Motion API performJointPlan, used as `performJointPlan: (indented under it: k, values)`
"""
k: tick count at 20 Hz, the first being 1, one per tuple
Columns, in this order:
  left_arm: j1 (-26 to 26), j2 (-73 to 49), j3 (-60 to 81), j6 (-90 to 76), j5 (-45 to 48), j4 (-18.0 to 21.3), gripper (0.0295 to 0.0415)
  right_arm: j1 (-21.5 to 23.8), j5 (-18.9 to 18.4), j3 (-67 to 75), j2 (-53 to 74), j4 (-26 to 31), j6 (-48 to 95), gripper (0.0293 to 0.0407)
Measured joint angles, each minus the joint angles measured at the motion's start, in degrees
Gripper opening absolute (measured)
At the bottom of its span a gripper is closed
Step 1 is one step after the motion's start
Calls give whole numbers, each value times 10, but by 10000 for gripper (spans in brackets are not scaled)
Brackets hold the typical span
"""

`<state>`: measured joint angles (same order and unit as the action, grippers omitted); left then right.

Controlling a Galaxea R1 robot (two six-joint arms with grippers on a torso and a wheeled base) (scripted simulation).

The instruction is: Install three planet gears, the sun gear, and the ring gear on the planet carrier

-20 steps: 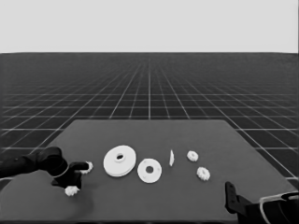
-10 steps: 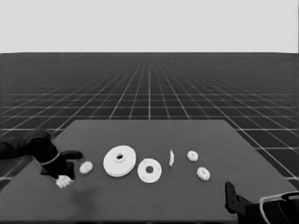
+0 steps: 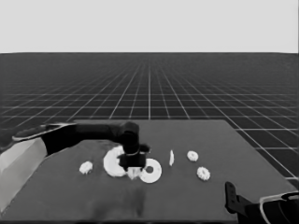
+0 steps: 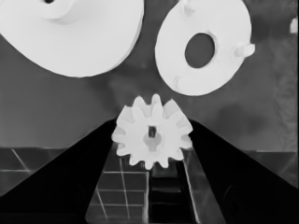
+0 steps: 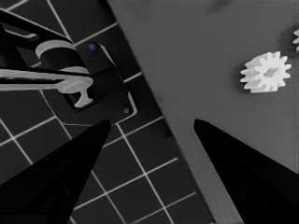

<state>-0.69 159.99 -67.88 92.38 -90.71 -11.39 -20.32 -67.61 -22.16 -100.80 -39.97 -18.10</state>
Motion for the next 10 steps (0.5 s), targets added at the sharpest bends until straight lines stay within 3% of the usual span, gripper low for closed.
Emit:
performJointPlan:
  k: [6, 8, 10]
  values:
    - [0, 81, -112, -38, 9, 5, 313, 0, 0, 0, 0, 0, 0, 385]
    - [-66, 88, -146, -62, 17, -61, 313, 0, 0, 0, 0, 0, 0, 385]
    - [-88, 92, -164, -74, 23, -82, 313, 0, 0, 0, 0, 0, 0, 385]
